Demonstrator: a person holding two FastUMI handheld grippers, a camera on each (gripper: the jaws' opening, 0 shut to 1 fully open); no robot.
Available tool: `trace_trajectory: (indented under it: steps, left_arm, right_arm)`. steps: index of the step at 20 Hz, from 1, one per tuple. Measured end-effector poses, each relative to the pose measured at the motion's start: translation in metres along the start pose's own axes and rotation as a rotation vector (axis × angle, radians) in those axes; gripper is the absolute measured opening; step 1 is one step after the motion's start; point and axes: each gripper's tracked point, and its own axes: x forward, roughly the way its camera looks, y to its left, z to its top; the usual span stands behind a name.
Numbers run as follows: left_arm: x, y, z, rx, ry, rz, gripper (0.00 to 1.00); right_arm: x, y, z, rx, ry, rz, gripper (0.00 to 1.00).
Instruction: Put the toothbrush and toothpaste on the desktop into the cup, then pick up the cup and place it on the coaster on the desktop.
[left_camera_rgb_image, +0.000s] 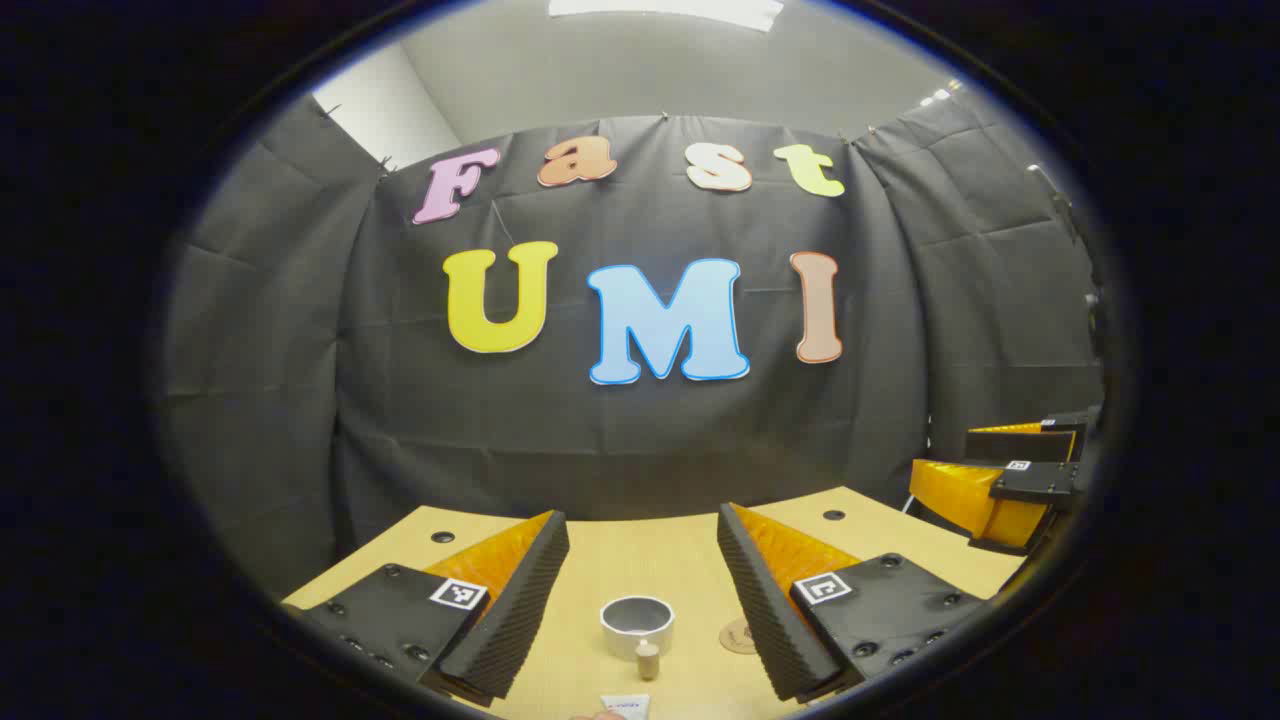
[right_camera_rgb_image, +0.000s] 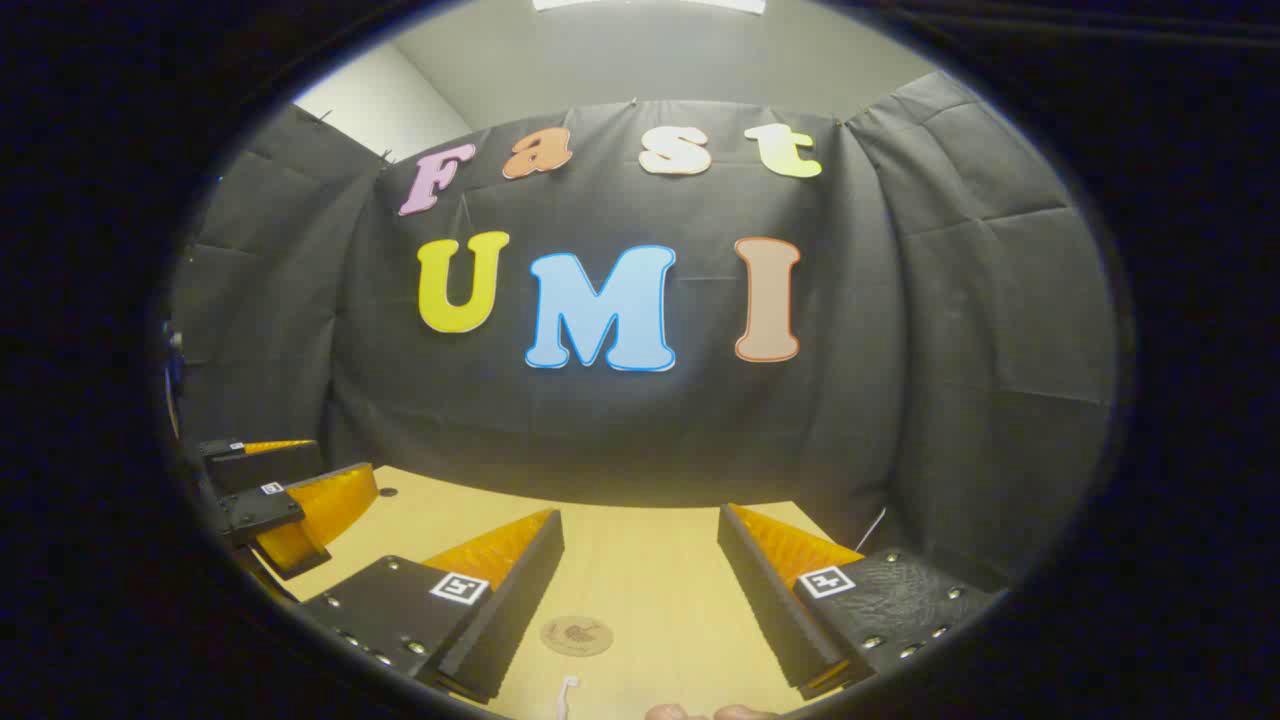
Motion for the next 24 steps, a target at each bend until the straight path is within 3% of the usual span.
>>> trace_trajectory:
  steps: [14, 24]
  left_arm:
    - [0.014, 0.012, -0.023, -0.010, 0.078, 0.007, 0.96]
    - [0.016, 0.017, -0.091, -0.054, 0.305, 0.002, 0.95]
  right_arm:
    - [0.015, 0.015, -0.022, 0.004, 0.107, 0.033, 0.96]
    - [0.020, 0.031, -0.080, 0.045, 0.336, 0.086, 0.95]
